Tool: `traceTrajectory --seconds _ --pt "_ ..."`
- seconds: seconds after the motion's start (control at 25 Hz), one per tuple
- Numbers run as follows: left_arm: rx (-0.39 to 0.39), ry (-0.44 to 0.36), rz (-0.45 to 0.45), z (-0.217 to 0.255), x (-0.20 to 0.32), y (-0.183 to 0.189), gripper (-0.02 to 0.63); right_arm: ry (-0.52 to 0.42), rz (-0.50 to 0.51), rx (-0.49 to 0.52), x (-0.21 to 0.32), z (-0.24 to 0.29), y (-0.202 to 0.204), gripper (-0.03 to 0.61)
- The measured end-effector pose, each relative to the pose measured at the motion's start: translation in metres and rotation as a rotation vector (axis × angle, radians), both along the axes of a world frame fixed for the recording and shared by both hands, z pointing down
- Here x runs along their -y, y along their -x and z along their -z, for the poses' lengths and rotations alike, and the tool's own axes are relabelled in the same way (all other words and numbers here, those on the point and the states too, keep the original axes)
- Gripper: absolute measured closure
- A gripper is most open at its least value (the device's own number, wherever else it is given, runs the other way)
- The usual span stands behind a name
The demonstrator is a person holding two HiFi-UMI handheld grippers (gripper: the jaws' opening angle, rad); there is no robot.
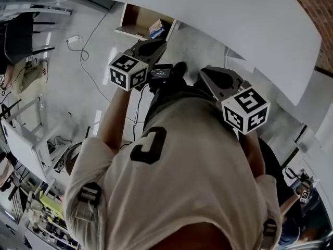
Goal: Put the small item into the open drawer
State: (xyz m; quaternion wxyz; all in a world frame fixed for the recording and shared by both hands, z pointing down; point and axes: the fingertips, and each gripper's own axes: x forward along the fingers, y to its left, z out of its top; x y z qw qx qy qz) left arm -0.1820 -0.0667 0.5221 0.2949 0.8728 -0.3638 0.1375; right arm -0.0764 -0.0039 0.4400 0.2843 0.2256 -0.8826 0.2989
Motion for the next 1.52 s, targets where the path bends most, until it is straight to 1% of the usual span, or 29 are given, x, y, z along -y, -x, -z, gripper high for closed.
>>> traceTrajectory --seconds 0.2,0.4,0.48,0.56,0.76,1.0,1.24,1.36,1.52 --pt "0.022 -0.068 -0.056 0.028 -0.007 -0.034 0.603 -0.036 -0.045 0.023 0.002 0.012 -0.02 0.577" --pt "0.106 -0.14 -0.107 0.039 -0.012 -0.074 0.603 -0.064 -0.098 0.093 0.01 0.014 -0.052 0.577" --pt "0.123 -0.143 -0.123 0.042 -0.017 -0.093 0.603 -0.077 -0.09 0.12 0.009 0.019 -0.065 0.577" --pt "0.122 -0.14 -0.129 0.05 -0.023 -0.109 0.603 -0.095 -0.066 0.148 0.005 0.027 -0.072 0.577" --pt "0.156 -0.177 -0.146 0.072 -0.042 -0.133 0.603 -0.13 -0.01 0.17 -0.017 0.045 -0.085 0.577" --pt "0.191 -0.222 -0.112 0.093 -0.06 -0.145 0.603 -0.105 0.022 0.205 -0.039 0.052 -0.107 0.577" --pt "0.196 -0.212 -0.073 0.095 -0.069 -0.165 0.603 -0.081 0.056 0.222 -0.06 0.048 -0.138 0.577" --pt "0.215 -0.206 -0.1 0.092 -0.082 -0.18 0.603 -0.07 0.055 0.237 -0.071 0.046 -0.151 0.577" --pt "0.222 -0.207 -0.136 0.095 -0.1 -0.2 0.603 -0.076 0.054 0.249 -0.087 0.051 -0.167 0.577"
